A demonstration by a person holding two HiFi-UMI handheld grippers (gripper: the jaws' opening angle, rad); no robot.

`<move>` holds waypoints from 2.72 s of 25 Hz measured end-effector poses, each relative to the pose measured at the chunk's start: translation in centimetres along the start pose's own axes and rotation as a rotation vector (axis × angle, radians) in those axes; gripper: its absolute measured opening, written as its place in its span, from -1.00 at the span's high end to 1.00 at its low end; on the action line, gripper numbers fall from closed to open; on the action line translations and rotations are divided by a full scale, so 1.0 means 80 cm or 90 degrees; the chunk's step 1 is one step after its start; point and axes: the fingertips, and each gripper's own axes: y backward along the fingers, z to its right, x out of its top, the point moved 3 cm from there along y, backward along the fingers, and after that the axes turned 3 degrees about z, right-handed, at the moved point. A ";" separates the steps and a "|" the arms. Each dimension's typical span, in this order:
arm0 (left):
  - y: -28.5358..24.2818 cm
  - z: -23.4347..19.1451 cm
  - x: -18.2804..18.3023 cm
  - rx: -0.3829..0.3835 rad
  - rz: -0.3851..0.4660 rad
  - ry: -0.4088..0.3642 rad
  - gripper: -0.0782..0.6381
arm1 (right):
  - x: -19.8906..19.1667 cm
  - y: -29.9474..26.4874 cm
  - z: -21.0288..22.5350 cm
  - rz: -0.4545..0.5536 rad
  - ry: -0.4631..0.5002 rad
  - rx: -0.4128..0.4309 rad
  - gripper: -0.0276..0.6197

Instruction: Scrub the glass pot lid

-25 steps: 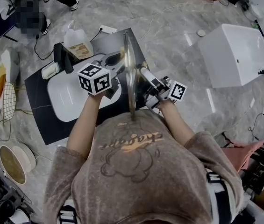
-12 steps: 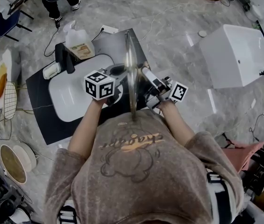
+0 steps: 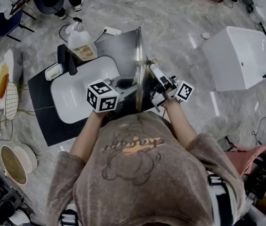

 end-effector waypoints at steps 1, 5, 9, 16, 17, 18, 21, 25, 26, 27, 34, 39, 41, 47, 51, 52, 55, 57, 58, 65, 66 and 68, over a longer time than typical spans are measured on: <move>0.002 0.009 0.006 -0.009 0.001 -0.007 0.60 | 0.002 0.000 0.001 0.004 0.000 0.000 0.36; 0.014 0.039 0.033 -0.038 0.019 -0.029 0.60 | 0.008 0.002 0.002 0.015 0.000 -0.002 0.36; 0.026 0.060 0.061 -0.059 0.064 -0.025 0.60 | 0.008 0.003 0.003 0.016 -0.006 0.000 0.36; 0.041 0.072 0.101 -0.046 0.138 -0.033 0.60 | 0.000 0.006 0.004 0.009 -0.022 0.000 0.36; 0.042 0.071 0.105 -0.042 0.144 -0.039 0.60 | -0.002 0.007 0.005 0.008 -0.024 -0.001 0.36; 0.044 0.069 0.111 -0.039 0.152 -0.042 0.60 | -0.004 0.007 0.006 0.006 -0.026 -0.002 0.36; 0.048 0.064 0.128 -0.027 0.178 -0.049 0.60 | -0.009 0.009 0.008 0.001 -0.030 -0.006 0.36; 0.050 0.050 0.151 -0.010 0.205 -0.061 0.60 | -0.012 0.009 0.009 -0.007 -0.037 -0.004 0.36; 0.048 0.046 0.154 -0.005 0.206 -0.066 0.60 | -0.012 0.009 0.009 -0.008 -0.040 -0.002 0.36; 0.046 0.043 0.157 -0.001 0.207 -0.070 0.60 | -0.012 0.008 0.009 -0.008 -0.042 0.000 0.36; 0.038 0.017 0.167 0.024 0.221 -0.081 0.60 | -0.016 0.008 0.002 -0.019 -0.042 0.006 0.36; 0.035 -0.006 0.168 0.057 0.227 -0.082 0.60 | -0.024 0.010 -0.004 -0.030 -0.044 0.015 0.36; 0.032 -0.014 0.166 0.073 0.221 -0.085 0.60 | -0.028 0.012 -0.008 -0.035 -0.047 0.016 0.36; 0.023 -0.042 0.151 0.113 0.184 -0.110 0.60 | -0.032 0.011 -0.016 -0.051 -0.054 0.032 0.36; 0.017 -0.065 0.138 0.131 0.156 -0.120 0.60 | -0.031 0.001 -0.020 -0.051 -0.059 0.041 0.36; 0.015 -0.070 0.133 0.134 0.147 -0.123 0.60 | -0.031 0.000 -0.021 -0.051 -0.060 0.042 0.36; 0.010 -0.084 0.115 0.145 0.122 -0.124 0.60 | -0.032 -0.002 -0.023 -0.049 -0.062 0.045 0.36; 0.007 -0.092 0.102 0.152 0.109 -0.121 0.60 | -0.032 -0.003 -0.024 -0.049 -0.060 0.046 0.36; 0.006 -0.095 0.095 0.155 0.102 -0.118 0.60 | -0.032 -0.003 -0.024 -0.048 -0.059 0.046 0.36; -0.003 -0.115 0.040 0.178 0.034 -0.108 0.60 | -0.031 -0.003 -0.028 -0.049 -0.051 0.051 0.36; -0.003 -0.118 0.033 0.182 0.024 -0.105 0.60 | -0.032 -0.004 -0.028 -0.050 -0.049 0.050 0.36; -0.003 -0.120 0.020 0.182 0.012 -0.094 0.60 | -0.035 -0.005 -0.027 -0.058 -0.040 0.043 0.36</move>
